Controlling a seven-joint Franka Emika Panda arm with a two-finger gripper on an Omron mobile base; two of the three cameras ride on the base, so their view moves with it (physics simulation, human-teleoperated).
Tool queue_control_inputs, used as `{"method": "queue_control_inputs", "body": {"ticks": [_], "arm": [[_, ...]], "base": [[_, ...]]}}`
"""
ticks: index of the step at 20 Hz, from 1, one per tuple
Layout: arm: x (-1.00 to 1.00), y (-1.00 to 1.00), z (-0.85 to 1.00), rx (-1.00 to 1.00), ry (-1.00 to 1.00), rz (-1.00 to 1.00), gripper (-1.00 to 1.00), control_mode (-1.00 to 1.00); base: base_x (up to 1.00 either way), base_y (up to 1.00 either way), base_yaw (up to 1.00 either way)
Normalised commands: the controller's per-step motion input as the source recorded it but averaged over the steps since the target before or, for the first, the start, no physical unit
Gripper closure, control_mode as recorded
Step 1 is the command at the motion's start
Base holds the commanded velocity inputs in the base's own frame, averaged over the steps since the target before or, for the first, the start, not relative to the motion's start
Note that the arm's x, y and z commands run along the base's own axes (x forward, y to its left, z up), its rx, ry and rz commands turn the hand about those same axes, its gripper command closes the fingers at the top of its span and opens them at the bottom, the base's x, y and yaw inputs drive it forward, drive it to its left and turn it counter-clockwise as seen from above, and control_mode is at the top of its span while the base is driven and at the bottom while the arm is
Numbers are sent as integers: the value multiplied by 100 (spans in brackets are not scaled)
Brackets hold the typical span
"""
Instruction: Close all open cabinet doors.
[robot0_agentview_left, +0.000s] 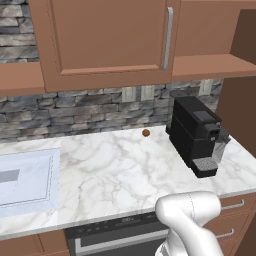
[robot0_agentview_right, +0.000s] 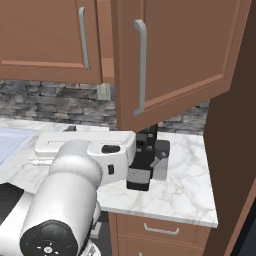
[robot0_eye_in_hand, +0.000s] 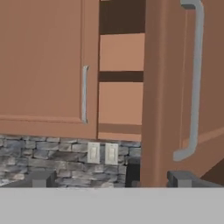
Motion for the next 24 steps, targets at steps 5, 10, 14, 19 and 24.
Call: {"method": "queue_control_inputs", "body": {"ticks": [5,10,14,19,24], "arm": [[16,-29,-18,0,-6,2,-100,-100],[20,-26,-22,0,0,1,-100,-100],[28,-26,-12,0,0,1,-100,-100],[34,-24,-11,0,0,2,-100,-100],[35,-20,-18,0,0,2,-100,-100]], "base": [[0,0,0],[0,0,0],[0,0,0],[0,0,0],[0,0,0]]}}
